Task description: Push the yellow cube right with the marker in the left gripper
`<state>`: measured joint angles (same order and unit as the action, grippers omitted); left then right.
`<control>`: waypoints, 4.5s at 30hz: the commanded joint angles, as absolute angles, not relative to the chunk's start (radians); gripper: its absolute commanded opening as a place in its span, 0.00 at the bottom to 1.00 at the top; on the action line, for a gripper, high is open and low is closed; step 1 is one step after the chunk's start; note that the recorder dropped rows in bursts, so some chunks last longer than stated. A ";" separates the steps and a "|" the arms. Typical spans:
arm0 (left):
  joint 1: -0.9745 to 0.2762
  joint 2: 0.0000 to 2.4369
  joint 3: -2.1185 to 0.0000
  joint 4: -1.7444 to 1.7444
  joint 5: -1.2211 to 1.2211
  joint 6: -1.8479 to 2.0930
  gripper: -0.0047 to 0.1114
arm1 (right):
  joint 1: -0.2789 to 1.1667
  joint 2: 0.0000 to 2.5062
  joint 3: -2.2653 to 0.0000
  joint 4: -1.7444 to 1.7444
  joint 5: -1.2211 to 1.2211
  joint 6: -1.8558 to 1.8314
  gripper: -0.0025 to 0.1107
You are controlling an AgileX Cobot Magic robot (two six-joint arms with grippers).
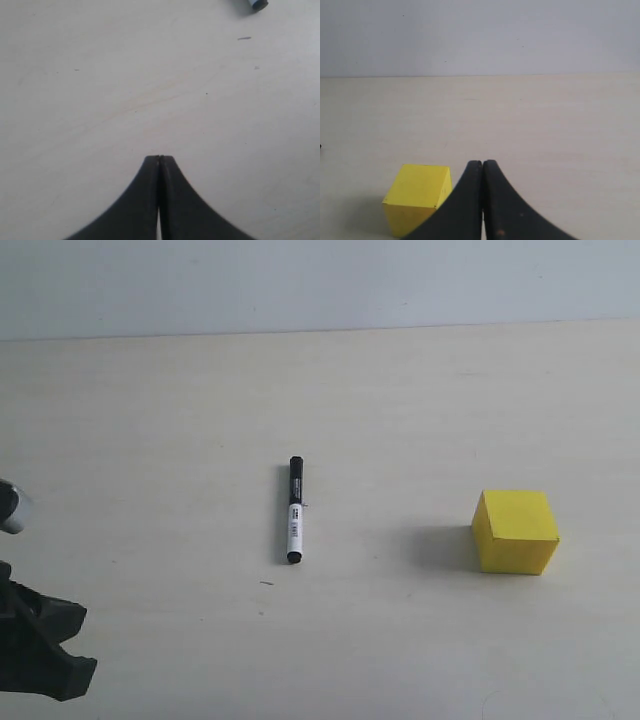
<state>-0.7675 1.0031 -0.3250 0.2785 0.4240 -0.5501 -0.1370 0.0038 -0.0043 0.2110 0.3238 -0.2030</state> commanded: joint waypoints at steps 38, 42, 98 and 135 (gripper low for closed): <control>-0.520 0.423 -0.166 0.468 -0.094 -0.606 0.04 | -0.133 0.000 0.000 0.210 0.312 -0.204 0.02; -0.388 0.346 -0.114 0.468 -0.094 -0.606 0.04 | -0.133 0.000 0.000 0.210 0.312 -0.204 0.02; -0.079 0.000 0.000 0.447 0.351 -0.549 0.04 | -0.134 0.000 0.000 0.209 0.312 -0.204 0.02; -0.079 0.000 0.000 -0.070 0.352 0.040 0.04 | -0.134 0.000 0.000 0.209 0.312 -0.204 0.02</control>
<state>-0.0811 0.0063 -0.0026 -0.0607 0.3571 0.0364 -0.1370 0.0038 -0.0043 0.2110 0.3238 -0.2030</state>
